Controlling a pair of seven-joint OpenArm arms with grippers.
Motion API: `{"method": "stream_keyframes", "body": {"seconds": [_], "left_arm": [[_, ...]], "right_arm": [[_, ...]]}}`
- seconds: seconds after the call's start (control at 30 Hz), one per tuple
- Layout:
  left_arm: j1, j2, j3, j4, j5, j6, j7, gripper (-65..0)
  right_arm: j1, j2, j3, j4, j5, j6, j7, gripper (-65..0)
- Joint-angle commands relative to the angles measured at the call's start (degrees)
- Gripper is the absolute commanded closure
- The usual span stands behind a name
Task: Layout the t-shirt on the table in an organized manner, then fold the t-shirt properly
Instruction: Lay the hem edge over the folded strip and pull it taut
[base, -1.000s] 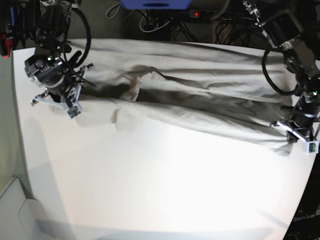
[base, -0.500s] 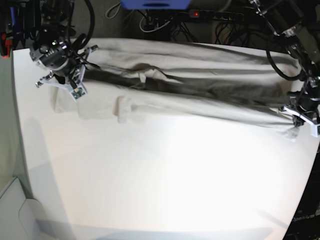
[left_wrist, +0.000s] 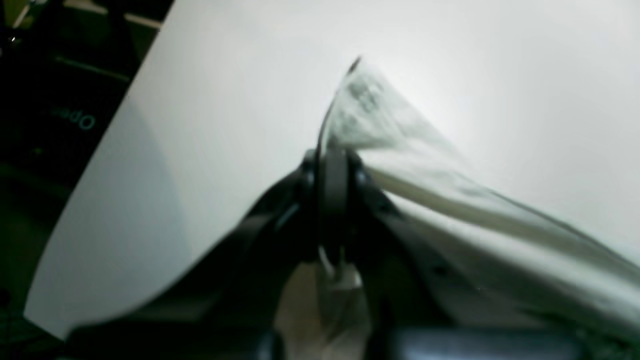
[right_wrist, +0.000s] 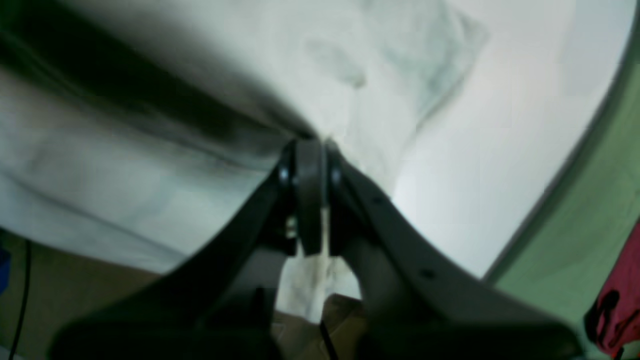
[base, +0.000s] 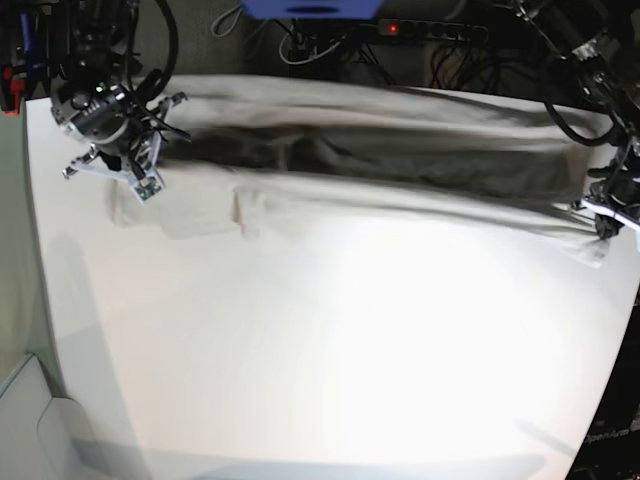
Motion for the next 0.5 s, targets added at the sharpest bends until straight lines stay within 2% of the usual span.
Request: {"method": "stream_keyframes", "body": {"seconds": [0.0, 0.13, 0.47], "left_arm": [[-0.8, -1.2, -0.1, 0.9, -0.6, 0.2, -1.5, -0.1], [0.7, -1.2, 0.3, 0.8, -0.5, 0.2, -1.5, -0.1], [2.6, -0.6, 0.3, -0.3, 0.0, 0.2, -1.5, -0.1]], "right_arm": [[0.3, 0.4, 0.0, 0.8, -0.3, -0.7, 0.3, 0.0], [-1.0, 0.0, -0.3, 0.7, -0.3, -0.7, 0.5, 0.0], [-3.7, -0.1, -2.6, -3.6, -0.3, -0.7, 6.1, 0.0]]}}
